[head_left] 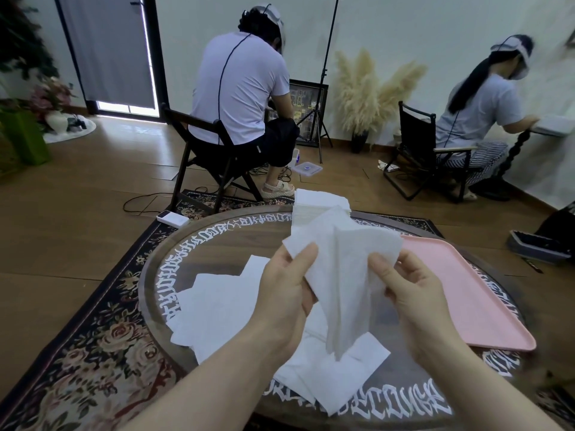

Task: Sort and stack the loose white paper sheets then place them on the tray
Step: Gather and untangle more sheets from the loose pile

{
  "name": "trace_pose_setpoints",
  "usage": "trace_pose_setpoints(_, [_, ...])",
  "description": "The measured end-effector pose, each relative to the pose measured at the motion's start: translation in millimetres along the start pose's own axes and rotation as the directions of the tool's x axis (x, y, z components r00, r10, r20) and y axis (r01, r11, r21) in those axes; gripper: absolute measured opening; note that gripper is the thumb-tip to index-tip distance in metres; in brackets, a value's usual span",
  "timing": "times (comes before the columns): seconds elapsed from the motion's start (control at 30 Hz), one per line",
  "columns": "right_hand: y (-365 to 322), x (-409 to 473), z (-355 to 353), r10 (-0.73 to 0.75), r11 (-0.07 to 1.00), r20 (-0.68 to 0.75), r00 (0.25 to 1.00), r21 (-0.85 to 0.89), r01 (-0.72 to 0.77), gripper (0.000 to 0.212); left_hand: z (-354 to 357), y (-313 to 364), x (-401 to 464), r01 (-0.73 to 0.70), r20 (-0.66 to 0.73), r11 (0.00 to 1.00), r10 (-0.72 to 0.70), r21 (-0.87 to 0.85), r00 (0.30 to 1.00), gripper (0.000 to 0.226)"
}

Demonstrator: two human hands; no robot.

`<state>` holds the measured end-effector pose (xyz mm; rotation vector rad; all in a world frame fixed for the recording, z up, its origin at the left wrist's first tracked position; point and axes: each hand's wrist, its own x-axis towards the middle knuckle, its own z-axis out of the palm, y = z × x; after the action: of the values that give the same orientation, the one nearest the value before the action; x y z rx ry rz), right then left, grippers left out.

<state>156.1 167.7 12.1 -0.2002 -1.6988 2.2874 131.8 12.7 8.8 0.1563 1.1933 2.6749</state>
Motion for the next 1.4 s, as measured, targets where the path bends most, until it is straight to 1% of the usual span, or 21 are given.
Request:
trace_pose_setpoints(0.1, [-0.4,1.1,0.0,0.011,1.000,-0.005,1.000,0.017,-0.011,0.014,-1.0,-5.5,-0.3,-0.046,-0.045,0.983,0.055,0.180,0.997,0.017])
trace_pose_setpoints(0.17, [-1.7,1.2,-0.1,0.028,0.999,0.047,0.999,0.021,-0.029,0.020,-1.0,-3.9,0.9,-0.057,-0.055,0.971,0.072,0.232,0.996,0.017])
trace_pose_setpoints(0.23, [-0.3,0.5,-0.5,0.025,1.000,0.066,0.997,-0.016,-0.024,0.029,-1.8,-2.5,1.9,-0.067,-0.041,0.969,0.079,0.236,0.996,0.012])
trace_pose_setpoints(0.27, [1.5,0.1,-0.5,0.021,0.999,0.054,0.998,-0.048,-0.018,0.032,-0.9,-1.5,0.8,-0.069,-0.017,0.972,0.074,0.223,0.997,0.016])
trace_pose_setpoints(0.33, [5.1,-0.5,-0.7,0.017,0.996,0.020,1.000,-0.089,-0.015,0.036,0.0,-3.7,-2.5,-0.088,0.024,0.963,0.084,0.254,0.996,0.041])
trace_pose_setpoints(0.37, [6.1,-0.4,-0.3,0.020,0.996,0.013,1.000,-0.091,-0.018,0.038,0.1,-5.9,-3.5,-0.118,0.037,0.947,0.112,0.299,0.993,0.046])
trace_pose_setpoints(0.43, [4.6,-0.8,0.9,0.039,0.996,0.034,0.999,-0.083,-0.037,0.042,-0.8,-9.6,-4.2,-0.171,0.018,0.911,0.178,0.376,0.984,0.043])
trace_pose_setpoints(0.5, [-0.7,-0.5,1.7,0.094,0.995,0.085,0.992,-0.051,-0.090,0.052,-2.4,-8.0,-2.6,-0.184,-0.007,0.909,0.201,0.374,0.979,0.040])
trace_pose_setpoints(0.57, [-7.0,-0.1,0.3,0.174,0.985,0.191,0.966,-0.023,-0.173,0.056,-4.4,-5.1,0.8,-0.177,0.017,0.922,0.182,0.343,0.983,0.036])
trace_pose_setpoints(0.63, [-11.6,-0.7,-1.4,0.248,0.968,0.309,0.918,-0.037,-0.249,0.047,-5.8,-1.8,2.6,-0.172,0.027,0.924,0.174,0.342,0.984,0.031])
trace_pose_setpoints(0.7, [-11.7,-1.6,-3.6,0.263,0.964,0.323,0.909,-0.048,-0.262,0.037,-7.0,-1.8,2.7,-0.189,-0.003,0.908,0.205,0.375,0.979,0.029])
trace_pose_setpoints(0.77, [-9.7,-2.9,-3.0,0.211,0.977,0.259,0.942,-0.081,-0.197,0.031,-8.4,-2.8,2.2,-0.221,-0.035,0.862,0.266,0.457,0.963,0.030])
trace_pose_setpoints(0.87, [-4.2,-4.5,-2.2,0.051,0.984,0.176,0.983,-0.177,-0.019,0.022,-7.3,-4.0,1.2,-0.278,-0.006,0.803,0.331,0.527,0.944,0.030])
trace_pose_setpoints(1.0, [-0.3,-7.0,0.3,-0.095,0.958,0.146,0.985,-0.256,0.130,0.022,-6.2,-5.7,1.8,-0.236,-0.048,0.859,0.288,0.454,0.956,0.023])
trace_pose_setpoints(1.1, [0.9,-9.7,2.8,-0.201,0.932,0.188,0.961,-0.265,0.247,0.032,-6.2,-4.7,2.3,-0.177,-0.088,0.900,0.229,0.398,0.969,0.020])
trace_pose_setpoints(1.17, [-0.1,-8.6,1.9,-0.210,0.929,0.215,0.954,-0.260,0.263,0.033,-6.2,-2.4,2.6,-0.152,-0.102,0.916,0.203,0.371,0.974,0.018])
trace_pose_setpoints(1.2, [-1.2,-7.5,0.7,-0.172,0.943,0.221,0.960,-0.246,0.225,0.030,-6.1,-1.0,2.7,-0.138,-0.105,0.923,0.186,0.359,0.977,0.018])
trace_pose_setpoints(1.23, [-2.6,-6.0,-0.3,-0.100,0.965,0.225,0.969,-0.215,0.150,0.028,-5.9,0.3,2.7,-0.124,-0.104,0.930,0.169,0.347,0.980,0.017])
trace_pose_setpoints(1.3, [-2.0,-2.4,-3.6,0.094,0.987,0.254,0.963,-0.147,-0.057,0.030,-6.0,1.6,2.7,-0.104,-0.097,0.938,0.143,0.330,0.985,0.015])
trace_pose_setpoints(1.33, [-0.2,-1.1,-5.6,0.162,0.983,0.267,0.950,-0.130,-0.131,0.031,-5.9,1.6,2.4,-0.099,-0.098,0.941,0.137,0.325,0.986,0.012])
trace_pose_setpoints(1.4, [3.6,0.3,-7.6,0.194,0.979,0.244,0.950,-0.105,-0.173,0.035,-5.0,0.9,2.4,-0.088,-0.116,0.940,0.133,0.329,0.984,0.010])
